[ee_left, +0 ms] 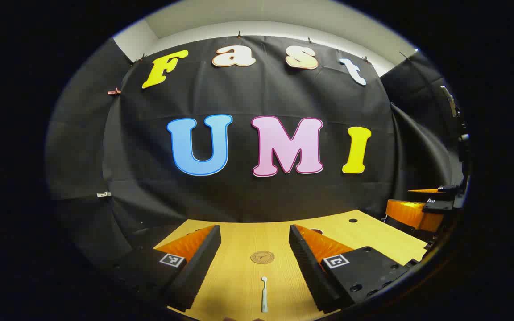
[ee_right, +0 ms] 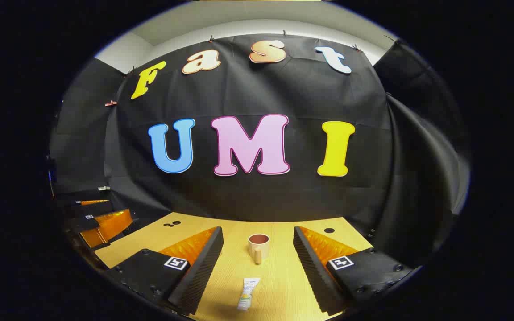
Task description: Put the toothbrush and toothpaste on the desktop into the cup, then pick up the cup and place it on the coaster on the desktop.
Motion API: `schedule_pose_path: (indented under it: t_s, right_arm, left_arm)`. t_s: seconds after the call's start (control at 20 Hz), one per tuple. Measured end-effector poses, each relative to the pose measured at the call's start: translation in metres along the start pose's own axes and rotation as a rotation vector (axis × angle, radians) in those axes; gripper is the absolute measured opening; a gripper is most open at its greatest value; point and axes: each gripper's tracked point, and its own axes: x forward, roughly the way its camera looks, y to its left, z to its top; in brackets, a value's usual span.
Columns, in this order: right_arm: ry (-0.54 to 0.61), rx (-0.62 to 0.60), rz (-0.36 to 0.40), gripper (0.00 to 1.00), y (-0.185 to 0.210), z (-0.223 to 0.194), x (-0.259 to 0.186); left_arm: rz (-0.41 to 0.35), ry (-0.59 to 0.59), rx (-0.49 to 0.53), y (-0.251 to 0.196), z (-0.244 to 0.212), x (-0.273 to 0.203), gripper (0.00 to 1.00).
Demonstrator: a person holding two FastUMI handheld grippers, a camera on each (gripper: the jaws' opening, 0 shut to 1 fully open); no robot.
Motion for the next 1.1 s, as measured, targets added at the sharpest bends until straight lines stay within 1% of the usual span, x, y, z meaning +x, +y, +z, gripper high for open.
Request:
schedule_pose_path:
  t_s: [0.15,0.25,0.55,0.85,1.1]
  right_arm:
    - [0.041,-0.012,-0.016,0.97,-0.005,-0.012,0.006]
    - [0.059,0.009,-0.020,0.98,-0.008,-0.017,0.008]
    - [0.076,0.023,-0.033,0.97,-0.011,-0.023,0.015]
    - [0.110,0.057,-0.050,0.98,-0.019,-0.033,0.020]
    - [0.107,0.078,-0.050,0.98,-0.019,-0.033,0.023]
  left_arm:
    - [-0.011,0.000,0.000,-0.002,-0.001,0.005,0.97]
    - [-0.015,0.003,0.006,-0.003,-0.002,0.009,0.97]
    - [-0.036,0.005,0.009,-0.010,-0.002,0.017,0.97]
    - [-0.034,0.017,0.001,-0.009,-0.006,0.021,0.97]
    - [-0.027,0.028,0.004,-0.005,-0.010,0.022,0.97]
